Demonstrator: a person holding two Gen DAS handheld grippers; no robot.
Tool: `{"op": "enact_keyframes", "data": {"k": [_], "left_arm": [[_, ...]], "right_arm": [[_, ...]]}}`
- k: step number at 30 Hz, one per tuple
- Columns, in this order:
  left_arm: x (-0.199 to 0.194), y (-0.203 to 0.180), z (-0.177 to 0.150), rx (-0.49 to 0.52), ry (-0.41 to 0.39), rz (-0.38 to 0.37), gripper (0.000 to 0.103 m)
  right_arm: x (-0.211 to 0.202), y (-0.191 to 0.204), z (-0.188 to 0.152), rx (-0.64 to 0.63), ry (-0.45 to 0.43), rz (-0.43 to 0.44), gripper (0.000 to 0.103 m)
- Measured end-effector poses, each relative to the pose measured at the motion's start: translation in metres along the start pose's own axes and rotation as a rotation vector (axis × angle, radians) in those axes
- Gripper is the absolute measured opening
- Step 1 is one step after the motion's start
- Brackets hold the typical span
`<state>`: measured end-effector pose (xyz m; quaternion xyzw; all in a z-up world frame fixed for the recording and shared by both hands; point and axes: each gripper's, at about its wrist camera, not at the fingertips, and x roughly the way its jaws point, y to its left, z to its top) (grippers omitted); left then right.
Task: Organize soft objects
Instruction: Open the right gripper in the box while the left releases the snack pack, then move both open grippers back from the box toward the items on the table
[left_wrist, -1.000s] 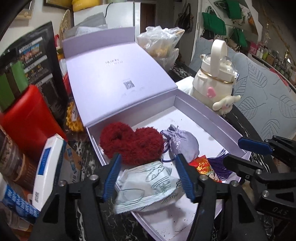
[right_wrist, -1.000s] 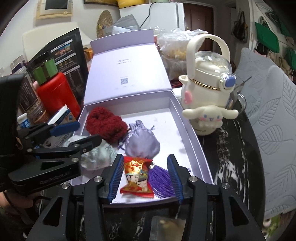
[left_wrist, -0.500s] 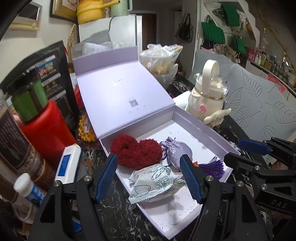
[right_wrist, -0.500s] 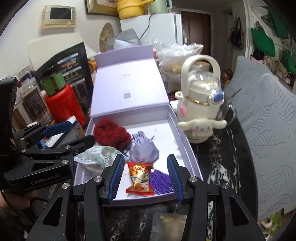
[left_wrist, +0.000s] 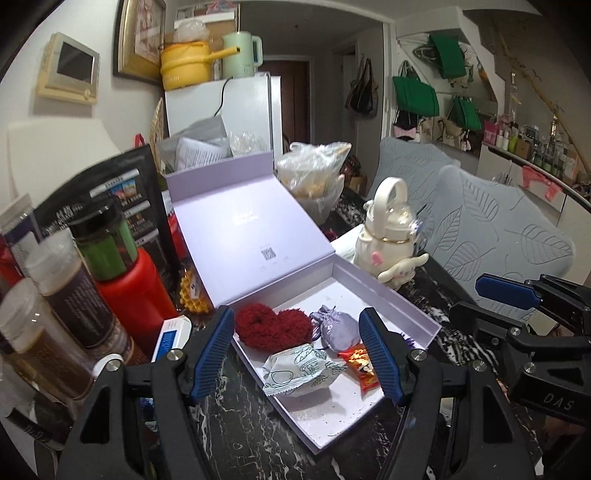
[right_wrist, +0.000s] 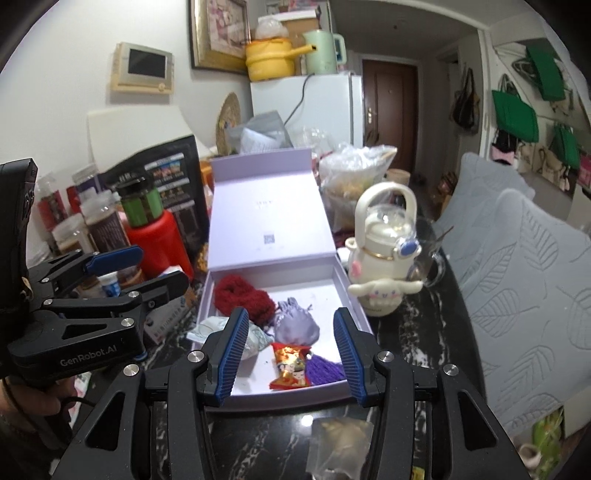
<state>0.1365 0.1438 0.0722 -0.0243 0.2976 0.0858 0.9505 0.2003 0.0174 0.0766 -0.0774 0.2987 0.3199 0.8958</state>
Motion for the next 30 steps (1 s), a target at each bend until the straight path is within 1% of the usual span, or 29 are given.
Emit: {"op": "enact_keyframes", "data": {"k": [7, 17, 24, 25, 26, 30], "left_arm": [[-0.040, -0.007, 0.000, 0.011, -0.063, -0.007, 0.069], [-0.088, -0.021, -0.009, 0.024, -0.116, -0.028, 0.069], [-0.116, -0.031, -0.020, 0.043, -0.146, -0.054, 0.070], [-0.118, -0.033, -0.021, 0.047, -0.148, -0.060, 0.073], [-0.121, -0.035, -0.023, 0.051, -0.149, -0.068, 0.079], [-0.132, -0.043, -0.032, 0.069, -0.159, -0.097, 0.081]], "right_arm": [[-0.038, 0.011, -0.003, -0.019, -0.058, -0.003, 0.048], [-0.086, 0.024, -0.015, -0.034, -0.115, -0.012, 0.048], [-0.119, 0.032, -0.031, -0.035, -0.148, -0.032, 0.048], [-0.123, 0.032, -0.033, -0.035, -0.150, -0.036, 0.048], [-0.127, 0.033, -0.036, -0.034, -0.153, -0.042, 0.048], [-0.140, 0.033, -0.045, -0.024, -0.155, -0.060, 0.048]]}}
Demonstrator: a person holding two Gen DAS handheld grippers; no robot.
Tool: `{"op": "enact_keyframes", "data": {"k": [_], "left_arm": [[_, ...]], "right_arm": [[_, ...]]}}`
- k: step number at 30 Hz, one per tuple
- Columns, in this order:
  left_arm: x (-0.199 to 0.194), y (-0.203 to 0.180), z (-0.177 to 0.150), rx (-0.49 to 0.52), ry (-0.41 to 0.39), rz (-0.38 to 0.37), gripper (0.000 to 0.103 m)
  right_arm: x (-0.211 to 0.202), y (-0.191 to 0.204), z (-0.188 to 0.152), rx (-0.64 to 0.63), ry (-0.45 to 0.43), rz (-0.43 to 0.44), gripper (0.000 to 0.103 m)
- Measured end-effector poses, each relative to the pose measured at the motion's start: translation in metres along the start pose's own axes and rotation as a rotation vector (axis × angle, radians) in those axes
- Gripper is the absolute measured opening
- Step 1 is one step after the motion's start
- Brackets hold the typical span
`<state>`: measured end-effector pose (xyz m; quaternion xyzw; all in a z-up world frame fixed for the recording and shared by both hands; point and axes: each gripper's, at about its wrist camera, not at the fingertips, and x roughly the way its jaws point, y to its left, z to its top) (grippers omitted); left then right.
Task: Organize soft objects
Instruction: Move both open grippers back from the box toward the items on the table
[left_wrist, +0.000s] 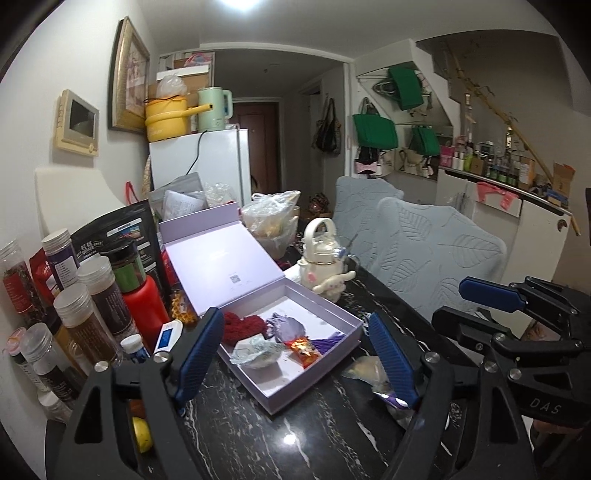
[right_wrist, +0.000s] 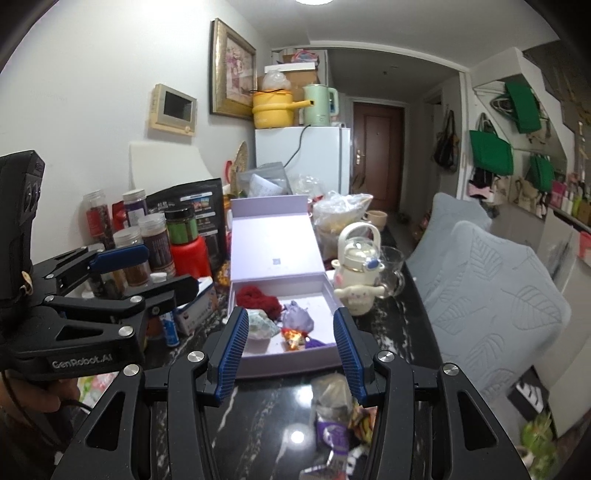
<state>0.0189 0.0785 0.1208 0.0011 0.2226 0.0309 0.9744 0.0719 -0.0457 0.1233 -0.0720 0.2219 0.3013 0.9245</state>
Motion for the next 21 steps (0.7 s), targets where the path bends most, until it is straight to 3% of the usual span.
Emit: {"op": "enact_keyframes", "data": {"k": [9, 21], "left_arm": [[-0.009, -0.026, -0.015, 0.048, 0.021, -0.074, 0.081], [0.012, -0.055, -0.045, 0.066, 0.101, -0.171, 0.081]], "right_arm": [[-0.025, -0.009, -0.025, 0.042, 0.013, -0.054, 0.051], [-0.029, -0.025, -0.064, 0.079, 0.082, -0.132, 0.051]]}}
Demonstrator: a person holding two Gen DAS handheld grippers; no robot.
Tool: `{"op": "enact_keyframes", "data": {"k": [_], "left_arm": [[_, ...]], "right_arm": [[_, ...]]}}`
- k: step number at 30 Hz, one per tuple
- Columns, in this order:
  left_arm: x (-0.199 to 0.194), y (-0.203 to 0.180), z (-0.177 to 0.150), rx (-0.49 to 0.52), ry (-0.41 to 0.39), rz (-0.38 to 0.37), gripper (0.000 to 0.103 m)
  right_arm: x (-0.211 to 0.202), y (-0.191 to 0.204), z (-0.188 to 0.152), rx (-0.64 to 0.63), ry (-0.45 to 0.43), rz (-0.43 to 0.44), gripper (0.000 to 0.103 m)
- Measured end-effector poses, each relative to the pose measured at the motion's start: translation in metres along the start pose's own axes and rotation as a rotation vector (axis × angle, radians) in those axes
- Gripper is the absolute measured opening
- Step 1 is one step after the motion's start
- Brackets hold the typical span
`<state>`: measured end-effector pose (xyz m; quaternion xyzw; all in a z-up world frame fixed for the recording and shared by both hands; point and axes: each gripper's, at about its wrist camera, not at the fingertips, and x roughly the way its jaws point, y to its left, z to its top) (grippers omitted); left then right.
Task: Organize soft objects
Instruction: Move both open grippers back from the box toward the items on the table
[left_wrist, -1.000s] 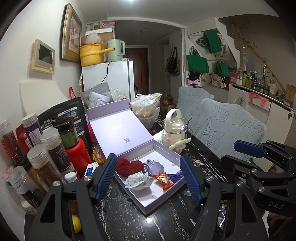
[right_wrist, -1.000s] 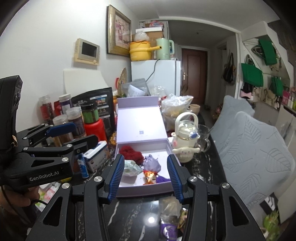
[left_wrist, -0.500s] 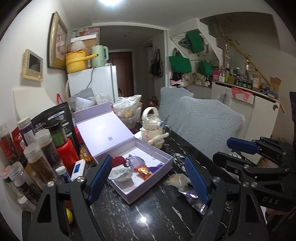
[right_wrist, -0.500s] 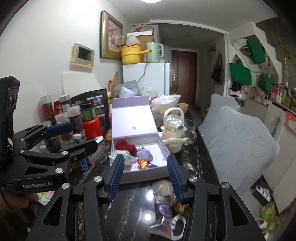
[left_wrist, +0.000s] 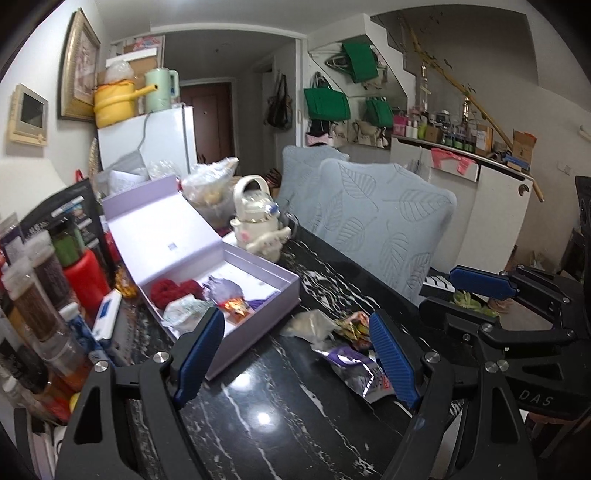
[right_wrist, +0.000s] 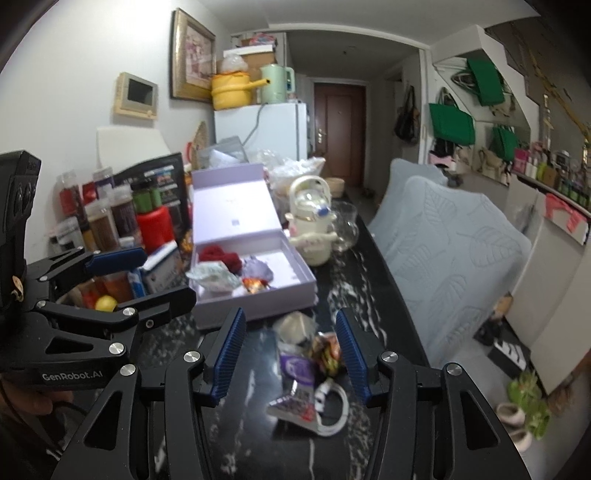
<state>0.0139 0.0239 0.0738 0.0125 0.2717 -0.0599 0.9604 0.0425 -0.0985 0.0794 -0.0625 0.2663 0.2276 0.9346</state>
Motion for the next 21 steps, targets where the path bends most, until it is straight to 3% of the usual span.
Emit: {"op": "enact_keyframes", "data": {"k": [8, 21], "left_arm": [[0.030, -0.007, -0.017, -0.021, 0.062, -0.060, 0.081], [0.087, -0.019, -0.039, -0.016, 0.173, -0.082, 0.081]], "right_arm": [[0.017, -0.014, -0.028, 0.045, 0.072, -0.011, 0.051], [0.055, -0.054, -0.071, 0.150, 0.175, -0.032, 0.051]]}}
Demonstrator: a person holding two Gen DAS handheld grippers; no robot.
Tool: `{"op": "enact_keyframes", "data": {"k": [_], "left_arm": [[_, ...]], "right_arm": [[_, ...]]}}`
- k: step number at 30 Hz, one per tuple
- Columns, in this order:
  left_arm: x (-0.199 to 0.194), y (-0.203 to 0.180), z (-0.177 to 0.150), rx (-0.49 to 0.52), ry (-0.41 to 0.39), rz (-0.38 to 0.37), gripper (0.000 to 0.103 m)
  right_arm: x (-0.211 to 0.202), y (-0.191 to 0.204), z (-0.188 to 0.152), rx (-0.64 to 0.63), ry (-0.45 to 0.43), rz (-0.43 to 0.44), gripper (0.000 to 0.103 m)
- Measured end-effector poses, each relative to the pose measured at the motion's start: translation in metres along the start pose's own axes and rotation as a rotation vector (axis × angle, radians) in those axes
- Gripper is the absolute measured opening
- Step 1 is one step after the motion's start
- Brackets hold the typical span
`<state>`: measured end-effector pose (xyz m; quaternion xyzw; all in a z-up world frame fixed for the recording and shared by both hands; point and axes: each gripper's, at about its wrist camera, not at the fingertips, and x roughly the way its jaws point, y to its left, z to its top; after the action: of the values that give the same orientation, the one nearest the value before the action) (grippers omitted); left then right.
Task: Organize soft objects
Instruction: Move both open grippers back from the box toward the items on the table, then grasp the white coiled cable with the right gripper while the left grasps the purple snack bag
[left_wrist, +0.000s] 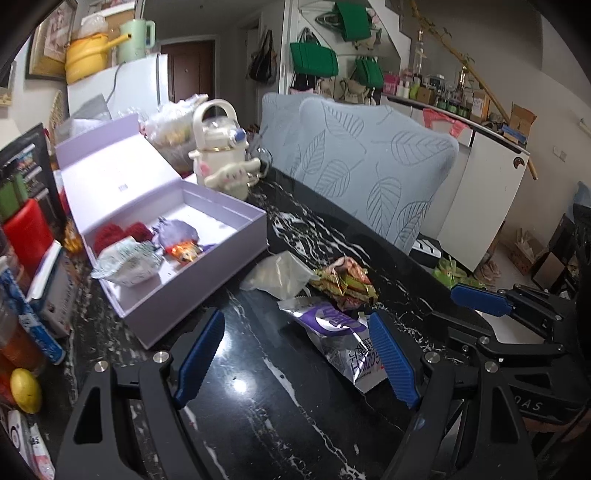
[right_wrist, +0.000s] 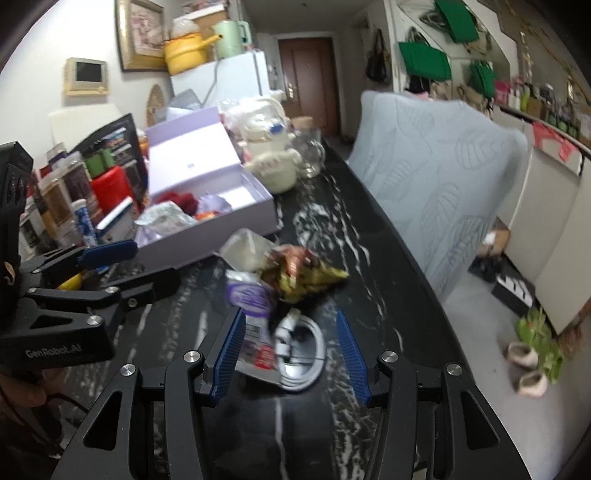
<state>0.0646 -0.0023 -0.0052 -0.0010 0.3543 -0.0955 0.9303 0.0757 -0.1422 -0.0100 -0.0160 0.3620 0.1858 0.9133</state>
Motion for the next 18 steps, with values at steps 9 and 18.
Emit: {"op": "enact_keyframes", "data": {"k": [9, 18], "left_arm": [[0.039, -0.020, -0.004, 0.059, 0.064, -0.010, 0.081], [0.067, -0.012, -0.008, 0.045, 0.132, 0.001, 0.081]], "right_arm": [[0.023, -0.029, -0.015, 0.042, 0.054, -0.016, 0.051], [0.048, -0.037, -0.022, 0.051, 0.118, -0.021, 0.059]]}}
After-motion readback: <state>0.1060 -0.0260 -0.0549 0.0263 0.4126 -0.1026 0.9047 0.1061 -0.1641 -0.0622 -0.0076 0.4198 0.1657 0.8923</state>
